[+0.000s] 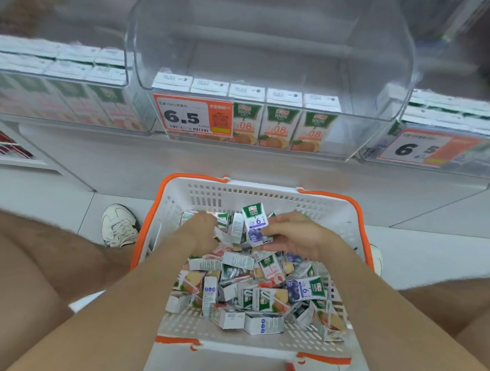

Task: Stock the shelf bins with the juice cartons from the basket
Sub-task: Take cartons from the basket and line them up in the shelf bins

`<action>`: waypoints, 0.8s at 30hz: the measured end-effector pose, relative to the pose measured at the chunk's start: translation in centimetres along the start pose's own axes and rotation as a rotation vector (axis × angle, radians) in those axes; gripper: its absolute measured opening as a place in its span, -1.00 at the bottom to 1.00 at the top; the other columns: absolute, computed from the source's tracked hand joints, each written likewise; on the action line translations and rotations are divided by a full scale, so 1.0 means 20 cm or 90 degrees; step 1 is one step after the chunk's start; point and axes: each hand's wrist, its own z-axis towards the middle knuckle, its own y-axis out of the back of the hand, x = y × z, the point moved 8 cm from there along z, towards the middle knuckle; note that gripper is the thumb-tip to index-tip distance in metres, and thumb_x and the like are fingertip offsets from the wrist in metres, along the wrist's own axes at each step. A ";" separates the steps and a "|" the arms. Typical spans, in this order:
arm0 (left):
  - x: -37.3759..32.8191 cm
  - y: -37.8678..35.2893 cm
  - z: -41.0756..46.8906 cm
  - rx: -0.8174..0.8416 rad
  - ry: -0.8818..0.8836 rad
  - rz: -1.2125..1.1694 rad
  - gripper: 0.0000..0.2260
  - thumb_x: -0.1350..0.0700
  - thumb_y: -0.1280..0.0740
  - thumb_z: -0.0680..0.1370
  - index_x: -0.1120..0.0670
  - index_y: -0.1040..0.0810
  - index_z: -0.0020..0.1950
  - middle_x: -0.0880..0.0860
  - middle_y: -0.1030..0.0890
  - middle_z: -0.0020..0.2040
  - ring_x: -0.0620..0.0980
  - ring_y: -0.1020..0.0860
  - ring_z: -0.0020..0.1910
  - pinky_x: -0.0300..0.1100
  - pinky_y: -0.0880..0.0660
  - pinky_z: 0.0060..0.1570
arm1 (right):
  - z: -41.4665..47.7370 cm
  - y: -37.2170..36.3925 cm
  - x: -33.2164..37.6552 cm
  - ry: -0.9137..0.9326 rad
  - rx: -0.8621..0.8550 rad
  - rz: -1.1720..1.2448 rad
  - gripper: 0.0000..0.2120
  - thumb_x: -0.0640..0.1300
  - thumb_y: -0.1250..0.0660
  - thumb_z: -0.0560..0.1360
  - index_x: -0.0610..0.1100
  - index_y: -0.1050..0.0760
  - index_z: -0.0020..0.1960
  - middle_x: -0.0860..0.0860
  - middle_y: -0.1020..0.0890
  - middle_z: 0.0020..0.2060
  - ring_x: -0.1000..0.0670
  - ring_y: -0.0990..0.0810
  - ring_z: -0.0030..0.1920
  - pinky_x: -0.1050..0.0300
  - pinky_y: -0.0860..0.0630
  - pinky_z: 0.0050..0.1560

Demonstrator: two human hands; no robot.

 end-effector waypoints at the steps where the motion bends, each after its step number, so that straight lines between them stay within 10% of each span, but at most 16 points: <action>1: -0.04 0.05 -0.01 -0.012 -0.026 -0.039 -0.86 0.19 -0.46 0.53 0.07 -0.61 0.06 0.05 -0.59 0.11 0.08 -0.58 0.08 -0.12 -0.50 0.05 | -0.03 -0.01 0.03 0.011 0.016 0.025 -0.53 -0.39 -0.51 0.49 -0.31 -0.47 0.36 -0.28 -0.70 0.17 -0.23 -0.73 0.16 0.00 -0.71 0.06; 10: -0.39 0.58 -0.38 -0.144 -0.186 -0.379 -0.76 0.16 -0.49 0.61 0.04 -0.61 0.26 -0.12 -0.62 0.09 -0.21 -0.60 -0.10 -0.42 -0.50 -0.19 | -0.38 -0.06 0.30 0.181 -0.087 -0.116 -0.64 -0.43 -0.37 0.49 -0.13 -0.51 0.21 -0.22 -0.75 -0.06 -0.11 -0.70 -0.13 -0.03 -0.68 0.03; 15: -0.48 0.78 -0.56 -0.189 -0.217 -0.470 -0.79 0.05 -0.48 0.61 -0.17 -0.66 0.22 -0.11 -0.69 0.12 -0.06 -0.65 0.01 -0.11 -0.64 0.06 | -0.64 -0.11 0.51 0.268 -0.094 -0.155 -0.73 -0.17 -0.46 0.55 0.16 -0.50 0.08 -0.04 -0.74 -0.08 -0.03 -0.70 -0.07 -0.11 -0.65 0.19; 24: -0.67 1.08 -0.81 -0.274 -0.267 -0.608 -0.75 -0.02 -0.53 0.55 -0.14 -0.68 0.23 -0.07 -0.74 0.10 -0.11 -0.70 0.10 -0.17 -0.58 0.12 | -1.04 -0.06 0.84 0.452 -0.179 -0.170 -0.60 0.20 -0.50 0.53 -0.12 -0.66 0.12 -0.14 -0.76 -0.09 -0.04 -0.71 -0.14 -0.02 -0.60 -0.11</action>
